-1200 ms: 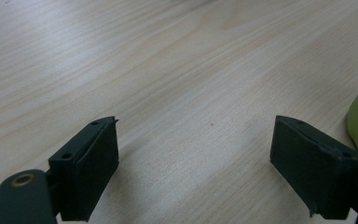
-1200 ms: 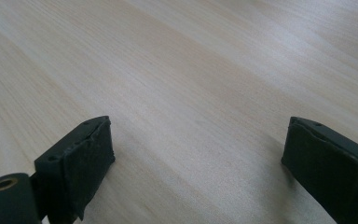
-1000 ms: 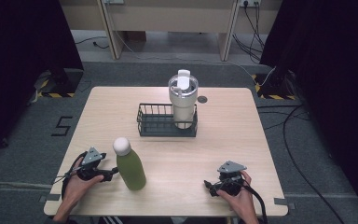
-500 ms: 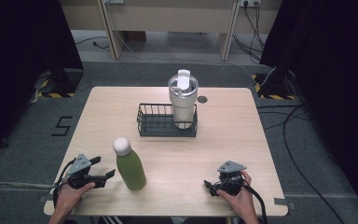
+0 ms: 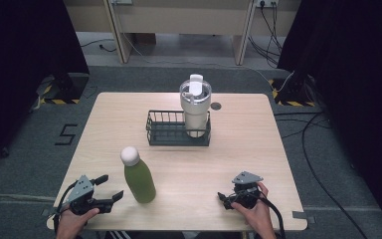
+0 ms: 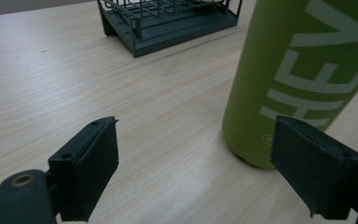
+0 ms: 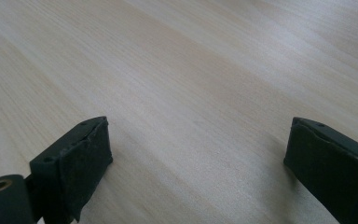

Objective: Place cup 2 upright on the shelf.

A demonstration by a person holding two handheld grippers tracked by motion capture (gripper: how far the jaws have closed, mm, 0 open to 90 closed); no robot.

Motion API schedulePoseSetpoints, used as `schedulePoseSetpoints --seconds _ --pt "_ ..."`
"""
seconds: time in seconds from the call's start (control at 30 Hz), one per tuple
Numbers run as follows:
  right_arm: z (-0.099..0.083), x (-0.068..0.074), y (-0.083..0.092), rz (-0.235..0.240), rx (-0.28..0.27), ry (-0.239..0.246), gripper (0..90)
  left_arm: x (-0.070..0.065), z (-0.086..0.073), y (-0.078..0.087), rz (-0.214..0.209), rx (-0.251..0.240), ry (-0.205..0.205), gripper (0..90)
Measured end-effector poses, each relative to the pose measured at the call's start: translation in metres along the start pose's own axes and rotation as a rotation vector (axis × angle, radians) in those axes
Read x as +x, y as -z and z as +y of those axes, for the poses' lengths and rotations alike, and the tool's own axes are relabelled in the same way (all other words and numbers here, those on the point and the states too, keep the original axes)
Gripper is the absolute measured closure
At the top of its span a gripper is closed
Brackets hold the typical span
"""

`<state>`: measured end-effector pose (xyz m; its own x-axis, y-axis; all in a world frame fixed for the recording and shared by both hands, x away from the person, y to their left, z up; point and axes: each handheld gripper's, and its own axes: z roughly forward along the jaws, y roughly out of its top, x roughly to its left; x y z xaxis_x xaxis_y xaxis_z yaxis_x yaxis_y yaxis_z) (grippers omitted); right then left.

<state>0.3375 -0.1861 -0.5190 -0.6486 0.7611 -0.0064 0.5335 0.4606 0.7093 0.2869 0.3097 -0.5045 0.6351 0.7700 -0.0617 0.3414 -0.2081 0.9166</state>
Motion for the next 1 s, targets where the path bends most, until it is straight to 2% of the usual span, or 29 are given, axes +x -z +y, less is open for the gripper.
schedulePoseSetpoints --seconds 0.3,0.53,0.7,1.0 --pt "0.0 0.0 0.0 -0.001 0.0 0.0 6.8 -0.017 0.001 0.002 -0.051 -0.022 -0.032 14.9" --pt "0.0 0.0 0.0 0.0 0.0 -0.001 6.7 -0.025 0.0 0.004 -0.06 -0.042 -0.066 15.0" --pt "0.0 0.0 0.0 0.001 0.003 -0.004 6.6 -0.031 0.0 0.005 -0.077 -0.08 -0.073 14.8" --pt "0.0 0.0 0.0 0.0 0.002 -0.003 6.4 -0.039 0.0 0.003 -0.097 -0.076 -0.095 14.8"
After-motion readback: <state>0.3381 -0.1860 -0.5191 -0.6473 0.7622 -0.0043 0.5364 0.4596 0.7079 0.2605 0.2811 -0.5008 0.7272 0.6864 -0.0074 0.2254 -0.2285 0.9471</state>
